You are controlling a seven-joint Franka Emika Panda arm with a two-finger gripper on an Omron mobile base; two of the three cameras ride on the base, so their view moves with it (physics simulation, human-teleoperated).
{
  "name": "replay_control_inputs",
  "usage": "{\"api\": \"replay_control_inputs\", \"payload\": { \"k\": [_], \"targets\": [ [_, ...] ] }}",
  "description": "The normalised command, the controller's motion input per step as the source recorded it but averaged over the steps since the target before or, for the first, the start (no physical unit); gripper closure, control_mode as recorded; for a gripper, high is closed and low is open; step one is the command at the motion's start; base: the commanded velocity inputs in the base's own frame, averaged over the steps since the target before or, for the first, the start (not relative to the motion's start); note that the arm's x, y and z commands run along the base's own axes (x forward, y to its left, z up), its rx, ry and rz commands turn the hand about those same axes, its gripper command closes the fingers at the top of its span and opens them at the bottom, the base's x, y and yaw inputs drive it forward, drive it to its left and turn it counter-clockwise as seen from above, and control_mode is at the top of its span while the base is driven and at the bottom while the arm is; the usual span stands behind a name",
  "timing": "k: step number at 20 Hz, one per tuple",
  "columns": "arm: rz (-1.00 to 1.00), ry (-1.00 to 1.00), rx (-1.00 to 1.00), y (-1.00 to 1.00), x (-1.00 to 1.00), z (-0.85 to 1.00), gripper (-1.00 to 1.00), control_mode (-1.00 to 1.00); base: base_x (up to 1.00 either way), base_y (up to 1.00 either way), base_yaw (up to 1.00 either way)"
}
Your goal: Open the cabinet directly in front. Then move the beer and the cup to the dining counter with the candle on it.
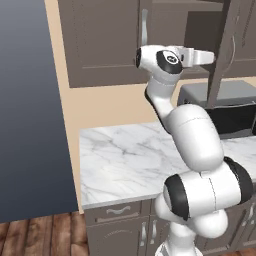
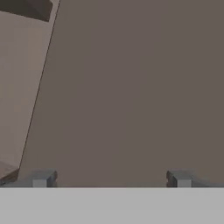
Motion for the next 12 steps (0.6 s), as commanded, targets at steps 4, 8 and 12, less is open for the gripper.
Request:
{"api": "replay_control_inputs", "payload": {
  "k": [4,8,12],
  "targets": [
    [-0.24,0.01,0.23,-1.00,-0.58,-0.06,-1.00,-1.00,0.00,0.00,0.00],
    [-0.19,0.00,0.25,-1.00,-0.52,-0.25,-1.00,-1.00,0.00,0.00,0.00],
    [-0.11,-0.01,0.25,-1.00,-0.12,-0.35,-1.00,-1.00,0.00,0.00,0.00]
  ]
}}
